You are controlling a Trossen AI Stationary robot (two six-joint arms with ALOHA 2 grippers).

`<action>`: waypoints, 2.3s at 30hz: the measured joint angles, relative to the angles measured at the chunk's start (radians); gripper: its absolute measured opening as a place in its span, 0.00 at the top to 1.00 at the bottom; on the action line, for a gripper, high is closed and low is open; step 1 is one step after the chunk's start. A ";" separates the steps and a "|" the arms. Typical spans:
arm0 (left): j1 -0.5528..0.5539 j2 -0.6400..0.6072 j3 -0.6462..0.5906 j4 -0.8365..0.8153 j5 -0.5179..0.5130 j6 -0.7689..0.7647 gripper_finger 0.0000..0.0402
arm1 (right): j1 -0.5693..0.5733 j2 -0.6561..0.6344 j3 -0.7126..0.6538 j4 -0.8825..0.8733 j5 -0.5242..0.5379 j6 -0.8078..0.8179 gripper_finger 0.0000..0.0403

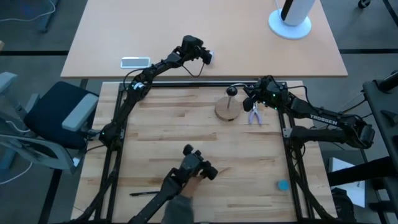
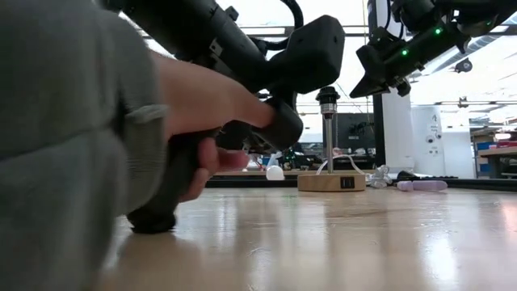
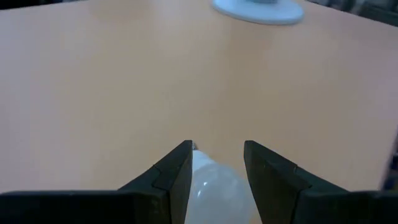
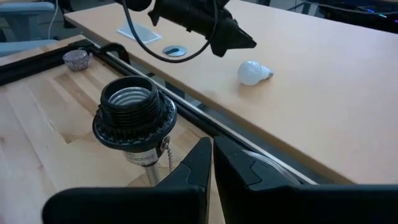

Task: Screw lightbulb
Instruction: Move the lightbulb to the table

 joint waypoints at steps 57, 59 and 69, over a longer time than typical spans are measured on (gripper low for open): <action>0.030 0.014 0.002 -0.040 0.116 -0.122 0.66 | -0.001 0.000 0.000 -0.002 0.000 0.077 0.97; 0.029 0.014 0.002 -0.018 0.103 -0.141 0.66 | 0.000 0.000 0.000 -0.002 0.000 0.082 0.97; 0.033 0.013 0.002 -0.003 0.108 -0.134 0.66 | -0.007 0.000 0.000 -0.003 0.022 0.076 0.97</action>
